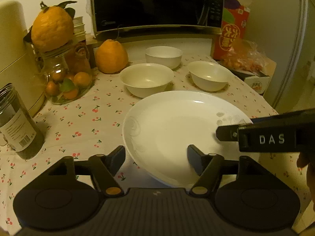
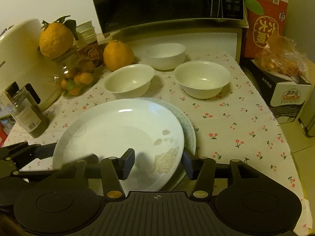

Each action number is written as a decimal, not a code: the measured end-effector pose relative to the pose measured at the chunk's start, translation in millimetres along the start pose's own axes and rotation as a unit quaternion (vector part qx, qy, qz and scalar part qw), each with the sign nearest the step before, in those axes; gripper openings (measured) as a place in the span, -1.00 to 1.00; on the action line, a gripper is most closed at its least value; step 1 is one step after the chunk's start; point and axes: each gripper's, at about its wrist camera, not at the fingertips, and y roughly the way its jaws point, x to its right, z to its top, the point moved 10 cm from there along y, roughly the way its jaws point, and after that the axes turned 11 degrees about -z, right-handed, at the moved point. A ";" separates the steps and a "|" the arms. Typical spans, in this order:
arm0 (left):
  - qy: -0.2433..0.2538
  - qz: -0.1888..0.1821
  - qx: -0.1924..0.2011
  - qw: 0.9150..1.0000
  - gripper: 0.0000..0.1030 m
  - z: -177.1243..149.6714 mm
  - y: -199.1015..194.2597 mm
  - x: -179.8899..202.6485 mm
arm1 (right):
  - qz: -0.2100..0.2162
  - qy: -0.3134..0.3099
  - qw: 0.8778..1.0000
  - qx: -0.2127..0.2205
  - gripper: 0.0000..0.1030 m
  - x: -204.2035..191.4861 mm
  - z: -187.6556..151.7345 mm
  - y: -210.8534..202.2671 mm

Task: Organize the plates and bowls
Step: 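Lower the plain white plate onto the blue plate stack with the left tool, then open the left tool to release the white plate rim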

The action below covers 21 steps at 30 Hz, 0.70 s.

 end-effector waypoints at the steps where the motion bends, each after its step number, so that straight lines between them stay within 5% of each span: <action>1: 0.002 0.000 0.000 1.000 0.37 -0.3 0.0 0.9 | 0.003 0.003 1.000 -0.001 0.08 0.3 0.4 -0.4; 21: 0.032 0.007 -0.001 0.999 0.22 -0.5 3.8 14.0 | 0.028 0.050 0.998 0.007 0.24 14.1 13.2 -10.7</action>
